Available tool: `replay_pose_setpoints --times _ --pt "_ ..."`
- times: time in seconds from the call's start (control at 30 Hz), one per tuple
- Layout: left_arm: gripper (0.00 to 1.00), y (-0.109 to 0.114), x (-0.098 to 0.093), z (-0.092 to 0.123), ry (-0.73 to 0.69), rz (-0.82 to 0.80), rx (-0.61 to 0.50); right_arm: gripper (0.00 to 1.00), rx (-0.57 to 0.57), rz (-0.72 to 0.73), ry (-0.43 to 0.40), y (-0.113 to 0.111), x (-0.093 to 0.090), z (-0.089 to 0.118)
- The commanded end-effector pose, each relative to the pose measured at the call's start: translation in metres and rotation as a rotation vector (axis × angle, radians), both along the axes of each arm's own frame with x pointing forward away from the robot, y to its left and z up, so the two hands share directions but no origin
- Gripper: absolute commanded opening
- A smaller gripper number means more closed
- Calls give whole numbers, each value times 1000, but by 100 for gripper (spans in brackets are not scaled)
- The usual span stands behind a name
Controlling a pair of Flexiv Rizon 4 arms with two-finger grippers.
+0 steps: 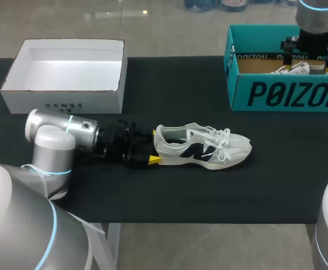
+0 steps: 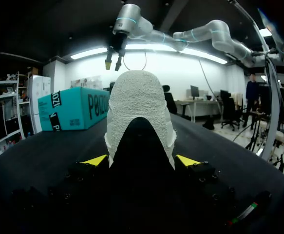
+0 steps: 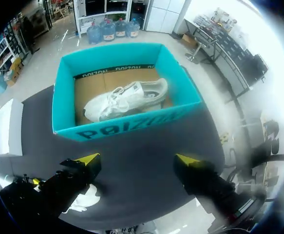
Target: Take the shoe out of the shoebox, open the shoe tongue, remove and reinsert the insole, then place the shoe into the shoebox
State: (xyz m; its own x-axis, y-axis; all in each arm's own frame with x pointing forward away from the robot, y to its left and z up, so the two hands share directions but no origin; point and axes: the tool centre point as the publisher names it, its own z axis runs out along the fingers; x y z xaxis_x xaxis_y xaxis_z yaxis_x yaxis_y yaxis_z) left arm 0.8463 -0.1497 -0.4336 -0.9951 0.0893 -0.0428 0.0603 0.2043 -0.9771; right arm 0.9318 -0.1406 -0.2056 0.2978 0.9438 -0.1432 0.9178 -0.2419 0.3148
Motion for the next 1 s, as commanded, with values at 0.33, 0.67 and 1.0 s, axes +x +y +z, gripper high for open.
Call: replay_pose_setpoints --times 0.33,0.67,1.0 --pt "0 -1 0 -2 0 0 1 100 89 122 140 81 -45 -26" --pt "0 -1 0 -2 0 0 1 100 89 122 140 81 -45 -26" --pt "0 -1 0 -2 0 0 1 100 111 124 180 95 -60 -30"
